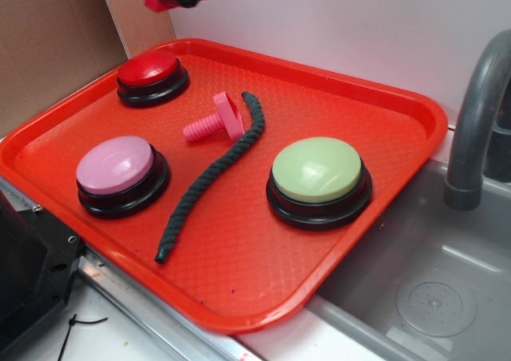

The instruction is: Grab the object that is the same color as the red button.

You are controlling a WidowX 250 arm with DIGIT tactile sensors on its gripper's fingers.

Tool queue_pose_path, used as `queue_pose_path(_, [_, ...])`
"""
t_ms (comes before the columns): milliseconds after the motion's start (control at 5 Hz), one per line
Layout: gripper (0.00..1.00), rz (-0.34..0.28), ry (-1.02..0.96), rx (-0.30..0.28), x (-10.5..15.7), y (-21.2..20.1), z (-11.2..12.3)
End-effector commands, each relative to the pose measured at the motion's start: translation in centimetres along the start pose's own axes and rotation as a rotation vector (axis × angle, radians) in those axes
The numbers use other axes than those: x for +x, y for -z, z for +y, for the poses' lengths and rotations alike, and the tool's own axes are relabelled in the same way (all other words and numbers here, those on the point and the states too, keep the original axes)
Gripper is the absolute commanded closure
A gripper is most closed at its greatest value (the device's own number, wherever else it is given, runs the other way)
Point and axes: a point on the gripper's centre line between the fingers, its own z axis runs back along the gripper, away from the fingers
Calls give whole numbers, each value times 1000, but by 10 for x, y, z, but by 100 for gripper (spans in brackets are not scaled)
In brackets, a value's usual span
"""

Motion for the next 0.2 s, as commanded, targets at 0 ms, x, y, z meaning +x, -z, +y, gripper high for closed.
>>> queue_pose_path(0, [100, -79, -53, 10, -9, -22, 14])
